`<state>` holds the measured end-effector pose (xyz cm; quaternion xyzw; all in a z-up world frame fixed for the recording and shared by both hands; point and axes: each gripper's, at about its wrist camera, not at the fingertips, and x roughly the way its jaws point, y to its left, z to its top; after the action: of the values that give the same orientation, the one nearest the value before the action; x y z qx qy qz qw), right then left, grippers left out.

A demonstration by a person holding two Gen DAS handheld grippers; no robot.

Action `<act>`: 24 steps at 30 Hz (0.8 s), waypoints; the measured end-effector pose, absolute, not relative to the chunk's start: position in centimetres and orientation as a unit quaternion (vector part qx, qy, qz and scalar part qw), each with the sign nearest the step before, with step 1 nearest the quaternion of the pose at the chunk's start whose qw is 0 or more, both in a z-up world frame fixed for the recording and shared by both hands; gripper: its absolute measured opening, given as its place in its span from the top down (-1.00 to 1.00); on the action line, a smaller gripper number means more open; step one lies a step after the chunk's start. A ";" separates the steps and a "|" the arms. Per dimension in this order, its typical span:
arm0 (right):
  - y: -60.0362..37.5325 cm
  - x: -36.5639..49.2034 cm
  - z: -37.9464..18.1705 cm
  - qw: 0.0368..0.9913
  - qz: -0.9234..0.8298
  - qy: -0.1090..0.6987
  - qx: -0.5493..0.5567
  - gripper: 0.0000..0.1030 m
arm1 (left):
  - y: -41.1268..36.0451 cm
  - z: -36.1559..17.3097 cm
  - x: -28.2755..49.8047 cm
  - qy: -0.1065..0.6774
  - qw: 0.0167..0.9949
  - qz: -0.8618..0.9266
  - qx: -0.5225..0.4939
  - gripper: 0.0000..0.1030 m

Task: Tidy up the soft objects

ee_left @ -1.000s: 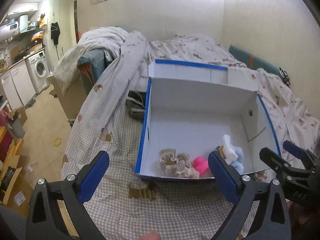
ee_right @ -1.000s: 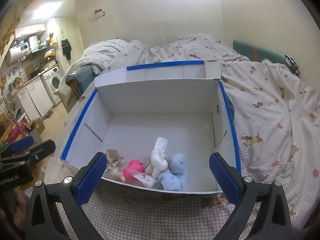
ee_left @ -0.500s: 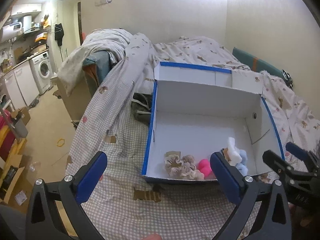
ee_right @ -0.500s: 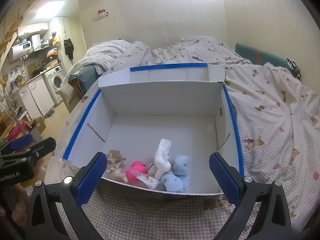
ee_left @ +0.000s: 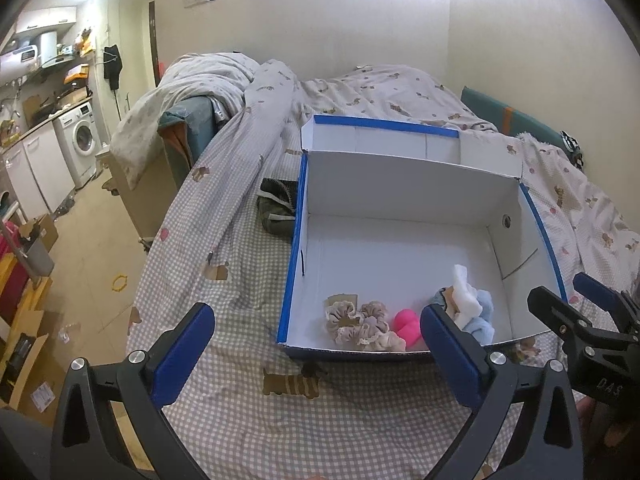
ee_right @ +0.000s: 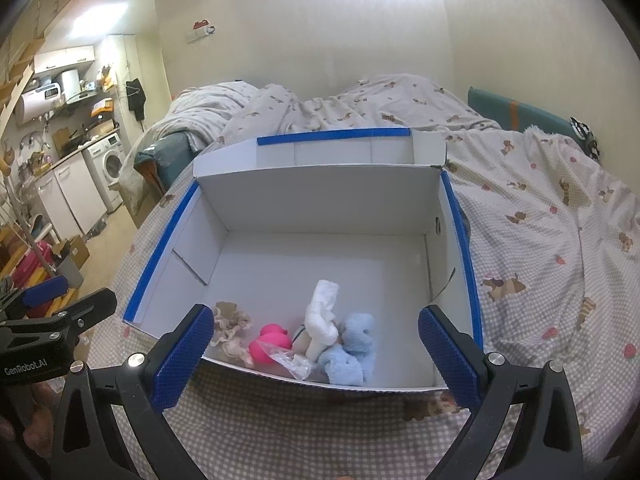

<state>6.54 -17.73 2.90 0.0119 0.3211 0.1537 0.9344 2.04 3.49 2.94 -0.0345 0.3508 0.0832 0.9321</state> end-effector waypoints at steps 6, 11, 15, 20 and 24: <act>-17.8 6.5 2.9 0.934 0.155 0.321 0.011 -1.00 | 3.4 3.0 2.0 0.353 0.931 0.083 -0.034 -0.99; -17.9 6.4 3.1 0.936 0.153 0.318 0.011 -1.00 | 3.3 2.9 2.1 0.355 0.931 0.081 -0.032 -0.99; -18.0 6.5 3.1 0.936 0.150 0.319 0.012 -1.00 | 3.2 2.9 2.0 0.356 0.931 0.075 -0.032 -0.99; -18.0 6.6 3.0 0.934 0.153 0.321 0.013 -1.00 | 3.0 2.8 2.0 0.357 0.931 0.071 -0.029 -0.99; -17.9 6.5 2.9 0.934 0.157 0.320 0.015 -1.00 | 2.9 2.8 2.0 0.357 0.931 0.068 -0.027 -0.99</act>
<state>6.48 -17.90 2.95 0.0149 0.3201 0.1567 0.9342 1.99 2.92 2.83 -0.0272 0.3573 0.0677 0.9311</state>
